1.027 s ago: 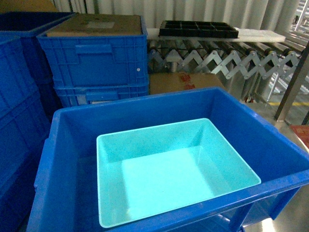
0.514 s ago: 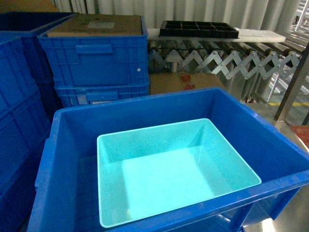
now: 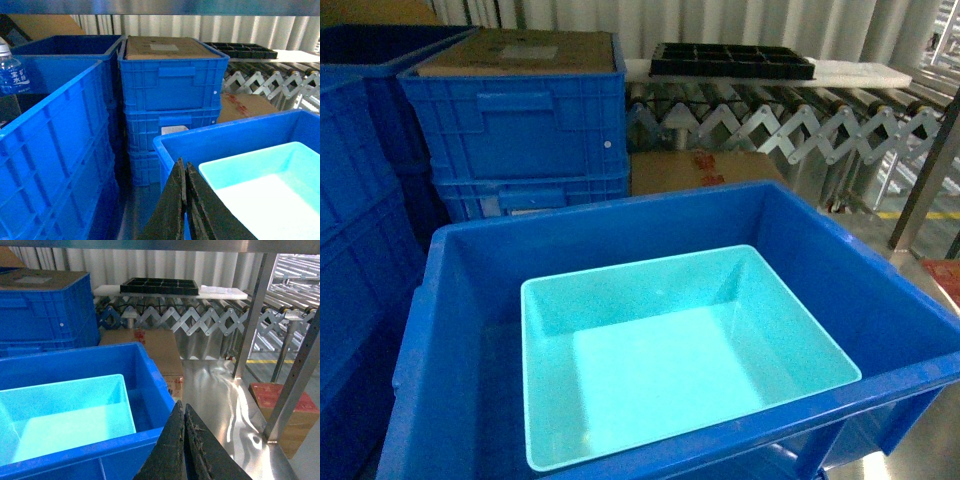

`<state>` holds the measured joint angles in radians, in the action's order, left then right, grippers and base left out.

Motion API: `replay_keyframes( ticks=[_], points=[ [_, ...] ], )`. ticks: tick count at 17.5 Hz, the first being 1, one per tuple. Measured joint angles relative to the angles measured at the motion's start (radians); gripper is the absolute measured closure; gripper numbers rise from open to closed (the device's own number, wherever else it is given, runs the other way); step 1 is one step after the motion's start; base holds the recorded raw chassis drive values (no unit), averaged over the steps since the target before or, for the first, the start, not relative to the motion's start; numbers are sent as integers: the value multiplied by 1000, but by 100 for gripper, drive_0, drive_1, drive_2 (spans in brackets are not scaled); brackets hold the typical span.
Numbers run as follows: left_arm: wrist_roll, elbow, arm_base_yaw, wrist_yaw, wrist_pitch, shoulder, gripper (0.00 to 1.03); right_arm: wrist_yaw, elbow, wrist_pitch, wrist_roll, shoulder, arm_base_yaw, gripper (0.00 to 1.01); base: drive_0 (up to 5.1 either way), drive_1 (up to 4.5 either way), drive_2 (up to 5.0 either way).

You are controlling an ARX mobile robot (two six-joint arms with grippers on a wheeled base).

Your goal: Stack blue boxes stably on right

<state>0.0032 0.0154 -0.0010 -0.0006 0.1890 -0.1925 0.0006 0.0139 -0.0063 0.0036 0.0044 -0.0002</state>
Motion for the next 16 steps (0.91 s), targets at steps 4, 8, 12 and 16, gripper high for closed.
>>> replay_keyframes(
  ticks=[4,8,12,16],
  points=[
    [0,0,0,0,-15,22,101,0,0,2,0,0,0,99,0,0,0],
    [0,1,0,0,-141,103,101,0,0,2,0,0,0,99,0,0,0],
    [0,0,0,0,-191,182,101,0,0,2,0,0,0,99,0,0,0],
    [-1,0,0,0,-194,182,82,0,0,2,-1,0,0,59,0,0,0]
  ],
)
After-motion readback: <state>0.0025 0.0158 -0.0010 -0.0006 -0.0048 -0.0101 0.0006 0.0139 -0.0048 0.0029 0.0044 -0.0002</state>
